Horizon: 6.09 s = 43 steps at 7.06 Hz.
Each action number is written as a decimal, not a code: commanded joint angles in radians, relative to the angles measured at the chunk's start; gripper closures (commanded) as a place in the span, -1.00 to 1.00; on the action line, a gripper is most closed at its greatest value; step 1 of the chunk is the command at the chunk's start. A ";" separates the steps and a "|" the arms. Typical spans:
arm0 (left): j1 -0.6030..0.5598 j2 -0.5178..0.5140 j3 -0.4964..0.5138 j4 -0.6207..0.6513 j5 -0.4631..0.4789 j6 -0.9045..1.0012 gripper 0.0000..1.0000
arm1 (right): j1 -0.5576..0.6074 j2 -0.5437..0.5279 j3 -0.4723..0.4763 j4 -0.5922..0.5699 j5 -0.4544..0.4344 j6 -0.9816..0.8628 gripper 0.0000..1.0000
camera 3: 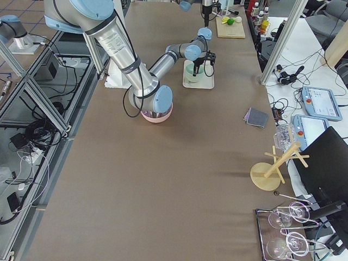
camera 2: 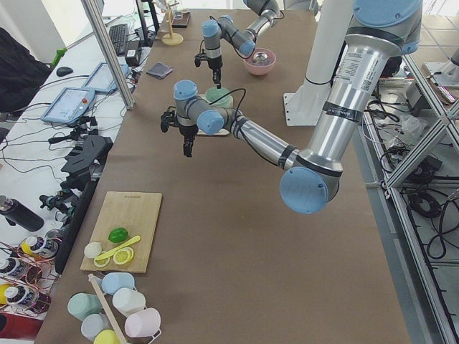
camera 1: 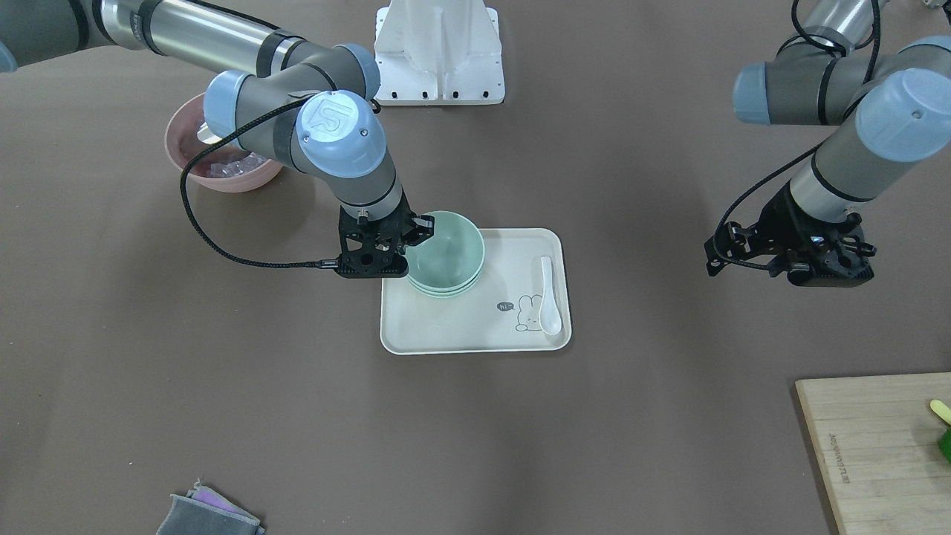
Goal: Stack green bowls together
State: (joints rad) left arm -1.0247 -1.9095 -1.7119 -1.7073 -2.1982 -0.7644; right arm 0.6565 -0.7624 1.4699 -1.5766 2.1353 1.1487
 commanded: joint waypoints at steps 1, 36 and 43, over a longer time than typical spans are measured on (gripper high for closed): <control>0.000 0.001 0.000 0.000 0.002 0.002 -0.94 | 0.000 0.000 -0.002 0.001 0.000 -0.001 1.00; -0.531 0.282 0.161 -0.107 -0.178 0.570 -0.95 | 0.927 -0.847 0.122 -0.048 0.230 -1.149 -1.00; -0.523 0.284 0.173 -0.100 -0.176 0.551 -0.95 | 0.925 -0.845 0.208 -0.125 0.226 -1.130 -1.00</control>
State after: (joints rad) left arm -1.5479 -1.6245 -1.5379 -1.8073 -2.3747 -0.2131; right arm 1.5828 -1.6080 1.6786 -1.7009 2.3633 0.0179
